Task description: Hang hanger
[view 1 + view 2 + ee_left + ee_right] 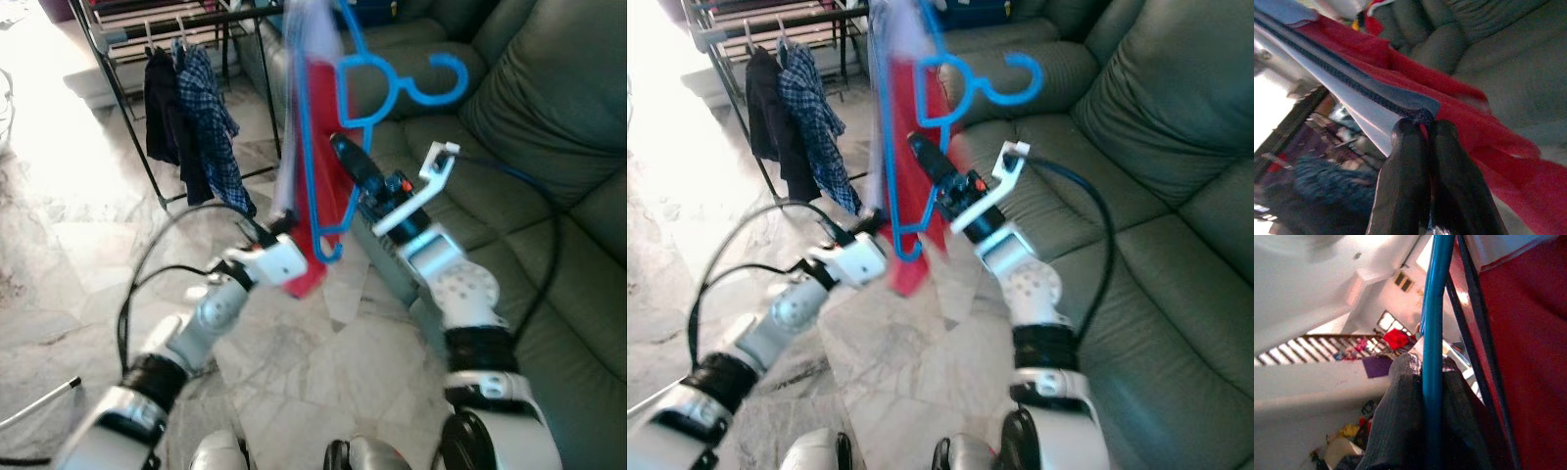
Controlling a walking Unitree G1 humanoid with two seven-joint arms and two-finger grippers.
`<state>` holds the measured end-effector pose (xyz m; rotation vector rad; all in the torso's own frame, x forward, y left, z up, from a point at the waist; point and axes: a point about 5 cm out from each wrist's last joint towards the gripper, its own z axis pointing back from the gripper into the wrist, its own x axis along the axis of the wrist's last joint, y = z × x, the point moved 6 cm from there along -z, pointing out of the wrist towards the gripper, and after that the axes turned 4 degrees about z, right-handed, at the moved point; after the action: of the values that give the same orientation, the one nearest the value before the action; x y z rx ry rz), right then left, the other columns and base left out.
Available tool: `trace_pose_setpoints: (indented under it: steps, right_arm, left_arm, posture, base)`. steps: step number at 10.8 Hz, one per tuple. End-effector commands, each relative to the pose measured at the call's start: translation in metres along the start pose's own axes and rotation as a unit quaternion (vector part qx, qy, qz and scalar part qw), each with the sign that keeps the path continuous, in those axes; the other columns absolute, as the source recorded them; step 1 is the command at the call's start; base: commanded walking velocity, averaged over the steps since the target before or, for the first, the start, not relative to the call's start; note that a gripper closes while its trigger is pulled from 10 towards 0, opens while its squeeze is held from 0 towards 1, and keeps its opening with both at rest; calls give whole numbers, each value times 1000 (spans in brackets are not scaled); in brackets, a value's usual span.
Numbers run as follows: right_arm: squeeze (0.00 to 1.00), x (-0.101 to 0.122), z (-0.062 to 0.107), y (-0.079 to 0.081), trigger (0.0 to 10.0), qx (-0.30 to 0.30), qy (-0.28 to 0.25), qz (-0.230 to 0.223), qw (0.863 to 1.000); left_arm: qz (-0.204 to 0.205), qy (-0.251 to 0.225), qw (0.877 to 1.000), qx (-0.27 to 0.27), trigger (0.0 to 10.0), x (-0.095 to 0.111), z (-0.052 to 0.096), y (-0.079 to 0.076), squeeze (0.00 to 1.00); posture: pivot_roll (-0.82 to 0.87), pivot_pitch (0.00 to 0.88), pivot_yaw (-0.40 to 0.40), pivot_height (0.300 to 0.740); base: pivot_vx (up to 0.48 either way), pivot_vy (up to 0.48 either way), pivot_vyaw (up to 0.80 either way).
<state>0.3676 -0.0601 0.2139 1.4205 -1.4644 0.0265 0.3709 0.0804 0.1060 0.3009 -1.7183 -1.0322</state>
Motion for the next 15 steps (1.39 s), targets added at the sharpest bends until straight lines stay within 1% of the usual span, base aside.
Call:
trace_pose_setpoints:
  steps: [1, 2, 3, 4, 5, 6, 7, 8, 9, 10, 11, 12, 13, 14, 15]
  right_arm:
    - [0, 22, 1, 6, 10000, 6, -33, 23, 999]
    - [0, 54, 9, -19, 10000, -77, -121, -2, 990]
    - [0, 57, 12, -13, 10000, -58, -127, -30, 990]
    - [0, 10, 26, -2, 10000, -20, 24, 87, 996]
    - [0, -4, 43, -14, 10000, -39, 82, 126, 988]
    - [0, -22, 69, -32, 10000, -62, 171, 178, 967]
    - [0, -37, 101, -48, 10000, -82, 257, 221, 937]
    - [0, -41, 130, -62, 10000, -108, 308, 244, 913]
    - [0, -46, 158, -76, 10000, -142, 358, 251, 888]
    - [0, -60, 190, -82, 10000, -141, 430, 262, 852]
    - [0, -68, 204, -81, 10000, -122, 468, 271, 832]
    - [0, -74, 216, -78, 10000, -104, 497, 271, 818]
    - [0, -81, 236, -70, 10000, -64, 545, 258, 795]
    - [0, -82, 257, -55, 10000, -18, 589, 228, 775]
    - [0, -79, 263, -54, 10000, -12, 601, 228, 766]
  left_arm:
    - [-14, 20, 1000, -4, 10000, -11, 4, -3, 0]
    - [-20, 27, 999, -2, 10000, -17, 6, -2, 0]
    - [-24, 30, 999, 0, 10000, -19, 6, -3, 0]
    - [-39, 41, 998, 21, 10000, -25, 7, 3, 0]
    - [-49, 50, 997, 27, 10000, -30, 8, 8, 0]
    - [-59, 60, 996, 30, 10000, -38, 11, 15, 0]
    - [-65, 71, 995, 31, 10000, -46, 15, 21, 0]
    - [-67, 81, 994, 28, 10000, -54, 19, 25, 0]
    - [-60, 86, 994, 24, 10000, -60, 25, 27, 0]
    - [-56, 78, 995, 25, 10000, -60, 29, 30, 0]
    - [-56, 71, 996, 22, 10000, -59, 29, 31, 0]
    - [-55, 70, 996, 16, 10000, -59, 29, 32, 0]
    - [-48, 73, 996, -8, 10000, -62, 31, 28, 0]
    - [-53, 84, 995, -18, 10000, -68, 34, 25, 0]
    - [-58, 88, 994, -21, 10000, -70, 35, 24, 0]
  posture:
    - [-8, 82, -55, 740]
    - [-9, 80, -54, 740]
    - [-10, 77, -54, 740]
    - [-9, 75, -52, 740]
    - [-5, 75, -56, 740]
    - [-6, 76, -54, 740]
    - [-7, 77, -53, 740]
    - [-11, 80, -53, 740]
    - [-14, 81, -50, 740]
    - [-14, 81, -50, 740]
    - [-13, 87, -47, 740]
    - [-11, 88, -48, 740]
    - [-11, 88, -47, 740]
    - [-12, 89, -47, 740]
    - [-15, 91, -47, 740]
  base:
    - [0, 0, 0]
    - [0, 0, 0]
    - [0, 0, 0]
    - [0, 0, 0]
    - [0, 0, 0]
    - [0, 0, 0]
    - [0, 0, 0]
    - [0, 0, 0]
    - [0, 0, 0]
    - [0, 0, 0]
    - [0, 0, 0]
    - [0, 0, 0]
    - [0, 0, 0]
    - [0, 0, 0]
    - [0, 0, 0]
